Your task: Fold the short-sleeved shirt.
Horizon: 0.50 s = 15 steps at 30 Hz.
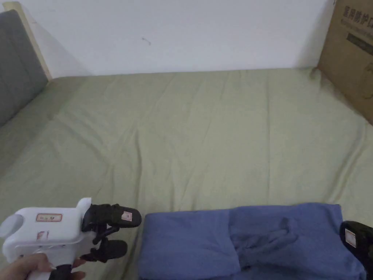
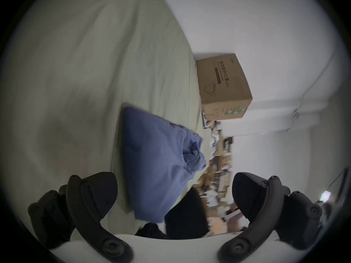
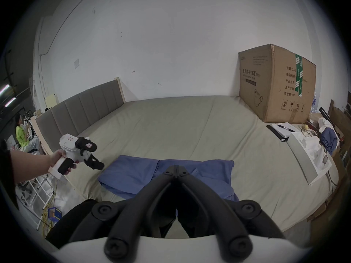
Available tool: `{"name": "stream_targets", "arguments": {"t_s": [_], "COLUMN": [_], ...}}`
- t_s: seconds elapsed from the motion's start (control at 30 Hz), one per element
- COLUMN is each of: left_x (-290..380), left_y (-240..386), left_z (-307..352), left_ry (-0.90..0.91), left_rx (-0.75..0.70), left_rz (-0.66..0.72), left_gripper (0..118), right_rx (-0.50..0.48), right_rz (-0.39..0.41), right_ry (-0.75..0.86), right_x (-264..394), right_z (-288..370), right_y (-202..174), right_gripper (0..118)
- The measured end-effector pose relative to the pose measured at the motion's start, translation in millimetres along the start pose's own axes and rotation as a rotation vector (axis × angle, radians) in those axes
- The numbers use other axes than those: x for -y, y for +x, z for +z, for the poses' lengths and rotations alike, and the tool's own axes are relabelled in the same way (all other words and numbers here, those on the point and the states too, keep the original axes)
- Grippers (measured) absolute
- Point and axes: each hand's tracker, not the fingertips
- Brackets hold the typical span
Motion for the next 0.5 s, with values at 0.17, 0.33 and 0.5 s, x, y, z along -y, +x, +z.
{"name": "stream_targets", "arguments": {"t_s": [0.17,0.33,0.5], "left_x": [1.6,0.6,6.2], "left_y": [-34.4,-27.6,-23.5], "left_z": [-50.8,-98.5,-94.9], "left_ry": [-0.029,-0.061,0.006], "left_rx": [0.219,0.173,-0.257], "left_rz": [0.136,0.034,-0.006], "left_gripper": [118,116,13], "right_rx": [0.006,0.000,-0.022], "right_rz": [0.019,0.013,0.015], "right_ry": [-0.034,-0.061,-0.054], "right_x": [3.4,3.3,2.7], "right_z": [-10.0,-18.7,-16.8], "right_y": [-5.5,-10.4,-12.4], "right_gripper": [0,0,0]}}
